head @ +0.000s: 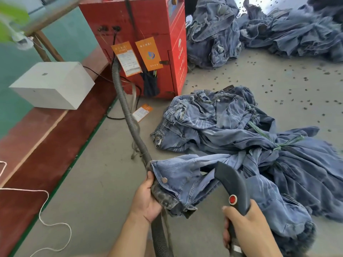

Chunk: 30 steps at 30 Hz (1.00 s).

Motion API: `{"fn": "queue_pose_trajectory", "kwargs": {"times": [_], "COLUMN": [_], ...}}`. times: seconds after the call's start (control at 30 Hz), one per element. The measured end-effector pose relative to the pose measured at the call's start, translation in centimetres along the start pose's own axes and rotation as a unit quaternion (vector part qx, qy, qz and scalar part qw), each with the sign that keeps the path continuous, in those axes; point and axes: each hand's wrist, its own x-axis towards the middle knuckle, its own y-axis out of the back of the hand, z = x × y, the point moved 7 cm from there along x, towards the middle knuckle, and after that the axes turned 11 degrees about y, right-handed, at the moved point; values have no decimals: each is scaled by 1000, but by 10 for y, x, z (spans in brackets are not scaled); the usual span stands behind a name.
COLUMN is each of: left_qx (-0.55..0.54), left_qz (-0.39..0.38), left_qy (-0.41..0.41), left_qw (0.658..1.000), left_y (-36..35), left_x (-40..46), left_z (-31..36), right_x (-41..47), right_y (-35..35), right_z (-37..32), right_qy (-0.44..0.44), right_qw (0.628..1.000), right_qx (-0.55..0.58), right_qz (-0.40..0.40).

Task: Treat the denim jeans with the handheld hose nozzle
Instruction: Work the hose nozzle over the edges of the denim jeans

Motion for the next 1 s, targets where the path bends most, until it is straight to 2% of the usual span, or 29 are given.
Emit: {"fn": "queue_pose_trajectory", "kwargs": {"times": [0.13,0.23,0.27,0.43,0.5,0.57,0.7,0.77,0.83,0.9,1.0], "left_qx": [9,20,25,29,24,37,137,154,199,264,374], "left_qz": [13,-1,-8,-45,-45,-64,-64,-45,-38,-11,59], "left_qy": [-8,-19,-23,-22,-13,3,7,-17,-38,-59,-131], "left_qw": [1000,1000,999,998,999,997,988,987,979,963,916], "left_y": [0,-3,-4,2,4,0,-13,-9,-3,3,6], "left_x": [1,0,-2,-8,-6,-5,-4,1,2,-1,-5], "left_z": [2,5,7,3,1,-3,-23,-26,-24,-19,-5], "right_x": [3,9,16,42,32,19,-6,-8,2,16,20], "right_y": [-7,-42,-48,-3,18,22,-13,-32,-38,-30,-9], "right_z": [3,-1,-1,13,11,2,-19,-23,-28,-36,-40], "right_qy": [9,-1,-13,-54,-47,-27,5,14,14,1,2], "right_qw": [999,994,994,979,976,986,996,992,994,998,998], "right_qx": [-23,25,52,172,183,155,28,-28,-14,38,60], "right_qz": [-21,-102,-99,96,108,62,-85,-122,-111,-58,-29]}}
